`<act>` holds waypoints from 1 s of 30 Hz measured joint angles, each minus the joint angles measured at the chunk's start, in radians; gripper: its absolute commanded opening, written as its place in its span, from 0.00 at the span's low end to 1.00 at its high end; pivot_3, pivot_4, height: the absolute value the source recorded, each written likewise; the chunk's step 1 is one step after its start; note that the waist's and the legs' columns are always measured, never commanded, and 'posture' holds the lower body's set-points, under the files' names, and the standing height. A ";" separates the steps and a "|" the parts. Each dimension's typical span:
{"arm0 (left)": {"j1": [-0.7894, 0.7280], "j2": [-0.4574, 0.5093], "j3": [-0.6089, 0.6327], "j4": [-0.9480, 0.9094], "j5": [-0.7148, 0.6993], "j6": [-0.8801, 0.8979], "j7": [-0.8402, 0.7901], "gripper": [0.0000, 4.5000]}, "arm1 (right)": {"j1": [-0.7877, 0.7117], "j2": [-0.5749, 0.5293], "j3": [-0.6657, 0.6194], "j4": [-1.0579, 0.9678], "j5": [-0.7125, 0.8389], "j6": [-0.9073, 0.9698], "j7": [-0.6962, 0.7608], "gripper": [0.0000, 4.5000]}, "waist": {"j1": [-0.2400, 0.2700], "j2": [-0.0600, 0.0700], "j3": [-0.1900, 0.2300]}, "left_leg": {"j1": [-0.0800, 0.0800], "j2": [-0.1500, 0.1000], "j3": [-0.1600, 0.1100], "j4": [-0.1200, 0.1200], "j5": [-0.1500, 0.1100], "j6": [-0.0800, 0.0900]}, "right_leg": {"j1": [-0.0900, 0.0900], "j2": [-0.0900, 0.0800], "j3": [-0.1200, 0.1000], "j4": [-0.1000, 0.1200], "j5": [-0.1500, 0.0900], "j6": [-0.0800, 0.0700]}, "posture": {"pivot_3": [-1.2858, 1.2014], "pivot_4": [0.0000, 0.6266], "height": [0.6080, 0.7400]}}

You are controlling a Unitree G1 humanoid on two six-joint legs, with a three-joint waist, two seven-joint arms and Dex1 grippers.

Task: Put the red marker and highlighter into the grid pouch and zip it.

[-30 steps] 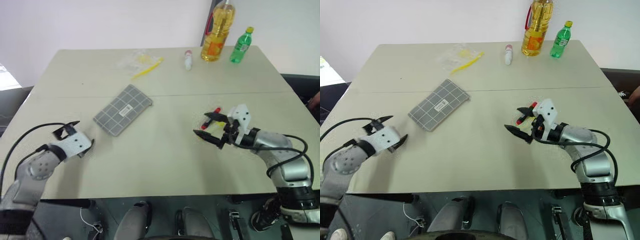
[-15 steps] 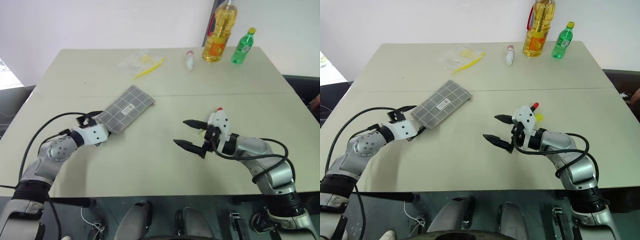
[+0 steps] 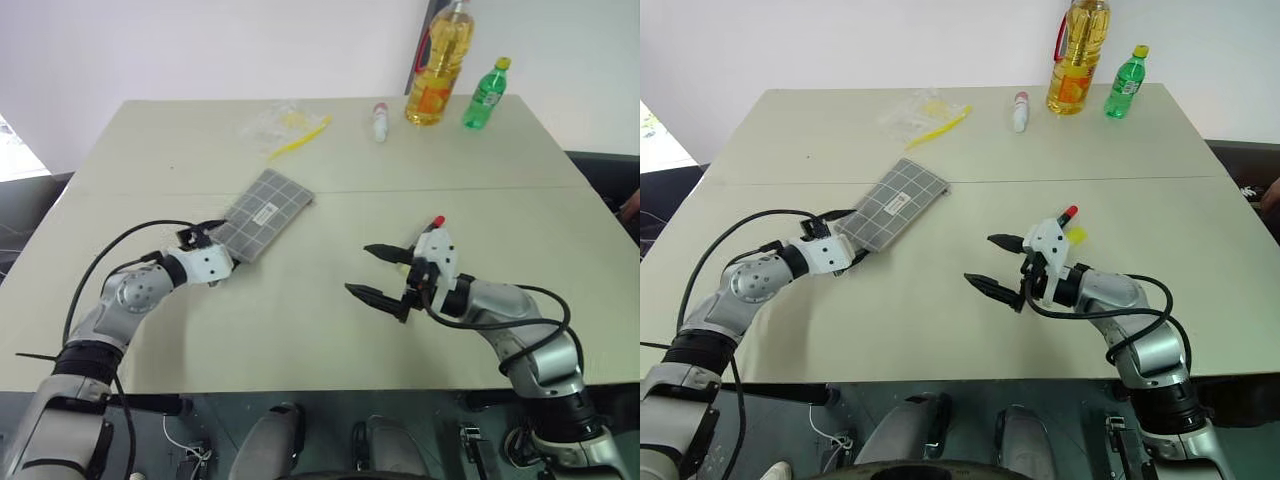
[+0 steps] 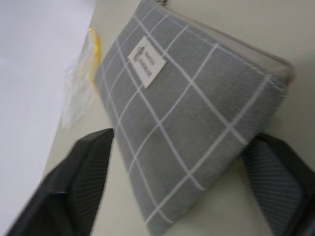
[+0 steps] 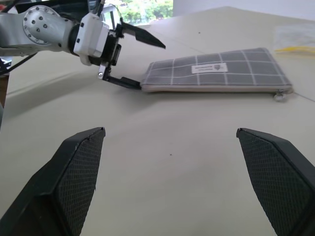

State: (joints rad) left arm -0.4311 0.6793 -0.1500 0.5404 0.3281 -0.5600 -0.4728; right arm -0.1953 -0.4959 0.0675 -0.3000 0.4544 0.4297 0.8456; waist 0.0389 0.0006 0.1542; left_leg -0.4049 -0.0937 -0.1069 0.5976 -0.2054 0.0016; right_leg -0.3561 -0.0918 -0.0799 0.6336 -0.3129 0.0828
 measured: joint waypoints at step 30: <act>0.292 -0.215 0.161 -0.824 -0.638 0.694 -0.028 0.00 | -0.149 0.053 -0.014 0.113 -0.069 0.012 -0.163 1.00 | -0.030 0.000 0.000 | 0.000 0.002 -0.001 0.001 0.002 -0.003 | 0.002 0.004 0.003 0.001 0.003 -0.004 | 0.52 0.24 1.00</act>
State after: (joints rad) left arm -0.1391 0.4647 0.0108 -0.2831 -0.3103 0.1336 -0.5008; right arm -0.3443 -0.4426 0.0537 -0.1871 0.3853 0.4413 0.6822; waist 0.0092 0.0002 0.1539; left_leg -0.4049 -0.0920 -0.1081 0.5981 -0.2033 -0.0013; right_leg -0.3543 -0.0878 -0.0767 0.6348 -0.3103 0.0788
